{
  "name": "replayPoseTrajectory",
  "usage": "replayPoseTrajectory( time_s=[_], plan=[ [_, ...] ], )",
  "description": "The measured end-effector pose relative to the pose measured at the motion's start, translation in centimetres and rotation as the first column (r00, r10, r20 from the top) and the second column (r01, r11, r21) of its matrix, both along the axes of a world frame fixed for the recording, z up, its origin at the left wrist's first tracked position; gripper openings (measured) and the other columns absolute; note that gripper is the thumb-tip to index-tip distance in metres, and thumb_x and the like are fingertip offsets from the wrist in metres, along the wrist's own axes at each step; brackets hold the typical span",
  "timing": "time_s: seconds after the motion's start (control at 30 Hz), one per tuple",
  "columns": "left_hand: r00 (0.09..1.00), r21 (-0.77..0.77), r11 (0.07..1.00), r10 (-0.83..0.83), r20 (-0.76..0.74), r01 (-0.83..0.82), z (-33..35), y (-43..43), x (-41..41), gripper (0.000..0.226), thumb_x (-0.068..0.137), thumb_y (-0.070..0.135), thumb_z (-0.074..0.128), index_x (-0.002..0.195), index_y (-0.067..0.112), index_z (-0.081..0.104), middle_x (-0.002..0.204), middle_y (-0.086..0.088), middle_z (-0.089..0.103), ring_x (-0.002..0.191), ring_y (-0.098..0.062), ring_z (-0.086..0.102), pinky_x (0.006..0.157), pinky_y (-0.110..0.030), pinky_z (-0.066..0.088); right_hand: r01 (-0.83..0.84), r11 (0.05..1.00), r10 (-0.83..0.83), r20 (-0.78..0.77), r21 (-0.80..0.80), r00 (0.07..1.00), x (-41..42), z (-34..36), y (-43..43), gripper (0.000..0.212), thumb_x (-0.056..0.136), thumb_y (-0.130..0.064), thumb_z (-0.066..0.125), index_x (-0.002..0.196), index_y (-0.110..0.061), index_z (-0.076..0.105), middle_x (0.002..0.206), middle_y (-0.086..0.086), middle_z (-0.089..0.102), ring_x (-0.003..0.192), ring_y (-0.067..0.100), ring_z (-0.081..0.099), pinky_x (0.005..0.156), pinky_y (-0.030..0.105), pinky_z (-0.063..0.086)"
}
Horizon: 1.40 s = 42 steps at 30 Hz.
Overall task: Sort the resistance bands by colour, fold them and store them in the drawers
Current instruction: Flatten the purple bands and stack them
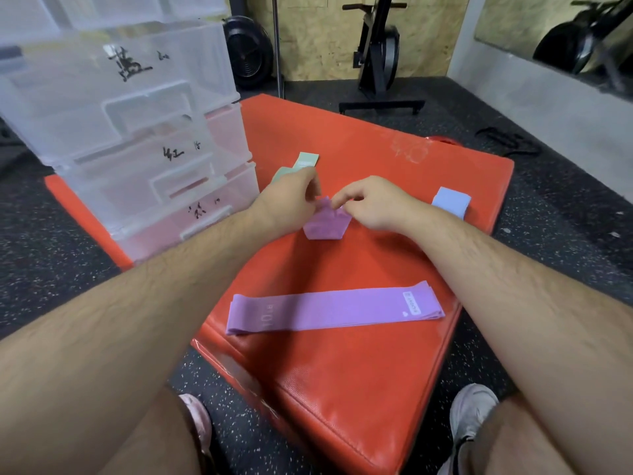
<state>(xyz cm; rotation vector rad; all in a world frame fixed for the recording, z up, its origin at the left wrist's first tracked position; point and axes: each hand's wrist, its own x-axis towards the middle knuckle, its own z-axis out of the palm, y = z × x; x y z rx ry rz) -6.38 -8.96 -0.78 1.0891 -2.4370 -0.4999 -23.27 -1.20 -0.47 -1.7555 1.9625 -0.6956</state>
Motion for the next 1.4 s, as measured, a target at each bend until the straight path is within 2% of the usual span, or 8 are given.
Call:
replayPoseTrajectory(
  time_s=[0.13, 0.33, 0.4, 0.67, 0.8, 1.03, 1.17, 1.4],
  plan=[
    [0.989, 0.017, 0.999, -0.044, -0.142, 0.047, 1.6, 1.1, 1.2, 0.010, 0.087, 0.010, 0.061, 0.096, 0.014, 0.059, 0.093, 0.001, 0.066, 0.085, -0.016, 0.060, 0.076, -0.028, 0.049, 0.008, 0.994, -0.002, 0.061, -0.106, 0.998, 0.5, 1.4, 1.8, 0.028, 0.088, -0.008, 0.051, 0.086, -0.020, 0.076, 0.075, -0.023, 0.067, 0.067, -0.008, 0.055, 0.065, 0.016, 0.037],
    [0.943, 0.059, 0.995, -0.060, -0.327, 0.084, 3.9, 3.1, 2.4, 0.013, 0.090, 0.013, 0.065, 0.091, 0.024, 0.059, 0.086, 0.009, 0.063, 0.071, -0.006, 0.059, 0.064, -0.014, 0.046, 0.042, 0.983, 0.029, 0.379, -0.177, 0.925, 1.0, 2.1, 3.4, 0.023, 0.085, -0.005, 0.067, 0.105, -0.016, 0.064, 0.111, 0.005, 0.071, 0.104, 0.015, 0.066, 0.091, 0.027, 0.051],
    [0.923, 0.063, 0.994, -0.058, -0.382, 0.088, 4.6, 3.7, 2.6, 0.016, 0.090, 0.010, 0.064, 0.089, 0.025, 0.059, 0.084, 0.010, 0.062, 0.070, -0.005, 0.059, 0.065, -0.015, 0.046, -0.024, 0.987, 0.093, 0.445, -0.160, 0.891, 1.4, 2.4, 4.1, 0.026, 0.085, -0.006, 0.072, 0.107, -0.016, 0.064, 0.104, 0.003, 0.072, 0.096, 0.008, 0.068, 0.087, 0.019, 0.052],
    [0.906, 0.057, 0.993, -0.071, -0.418, 0.104, 5.6, 4.8, 3.5, 0.019, 0.091, 0.009, 0.062, 0.089, 0.028, 0.061, 0.084, 0.012, 0.062, 0.072, -0.005, 0.059, 0.069, -0.019, 0.048, 0.055, 0.969, 0.056, 0.433, -0.240, 0.900, 2.8, 2.9, 4.1, 0.024, 0.088, -0.018, 0.075, 0.110, -0.015, 0.064, 0.081, -0.001, 0.063, 0.064, -0.003, 0.057, 0.059, 0.009, 0.042],
    [0.914, 0.045, 0.994, -0.072, -0.399, 0.098, 5.8, 4.7, 4.1, 0.014, 0.093, 0.012, 0.059, 0.097, 0.025, 0.066, 0.087, 0.013, 0.065, 0.072, 0.001, 0.058, 0.070, -0.016, 0.046, 0.024, 0.968, 0.078, 0.389, -0.251, 0.918, 3.6, 3.2, 4.0, 0.010, 0.093, -0.017, 0.069, 0.099, -0.009, 0.068, 0.077, -0.001, 0.057, 0.065, 0.004, 0.049, 0.062, 0.018, 0.041],
    [0.935, 0.040, 0.997, -0.048, -0.351, 0.067, 6.2, 4.7, 4.6, 0.007, 0.092, 0.024, 0.068, 0.091, 0.018, 0.070, 0.077, 0.006, 0.066, 0.065, -0.004, 0.055, 0.062, -0.020, 0.047, -0.006, 0.963, 0.119, 0.405, -0.270, 0.907, 5.0, 3.6, 3.9, 0.011, 0.096, -0.012, 0.062, 0.087, -0.019, 0.061, 0.077, -0.011, 0.061, 0.064, -0.007, 0.052, 0.064, 0.010, 0.039],
    [0.897, 0.135, 0.991, 0.057, -0.437, 0.003, 6.3, 4.7, 5.3, 0.012, 0.094, 0.024, 0.065, 0.091, 0.013, 0.067, 0.071, 0.007, 0.057, 0.059, -0.004, 0.050, 0.055, -0.017, 0.042, -0.076, 0.977, 0.152, 0.400, -0.199, 0.904, 5.4, 2.7, 3.8, 0.011, 0.090, -0.018, 0.071, 0.088, -0.020, 0.061, 0.078, 0.002, 0.066, 0.072, 0.013, 0.058, 0.070, 0.031, 0.044],
    [0.790, 0.366, 0.925, 0.298, -0.535, -0.101, 5.9, 3.7, 8.6, 0.017, 0.095, 0.025, 0.062, 0.080, 0.017, 0.060, 0.080, -0.003, 0.063, 0.067, -0.016, 0.058, 0.061, -0.030, 0.051, -0.147, 0.989, 0.149, 0.242, -0.025, 0.959, 3.2, 2.4, 4.7, 0.017, 0.085, -0.019, 0.078, 0.095, -0.012, 0.067, 0.079, 0.007, 0.061, 0.072, 0.015, 0.053, 0.071, 0.033, 0.043]
  ],
)
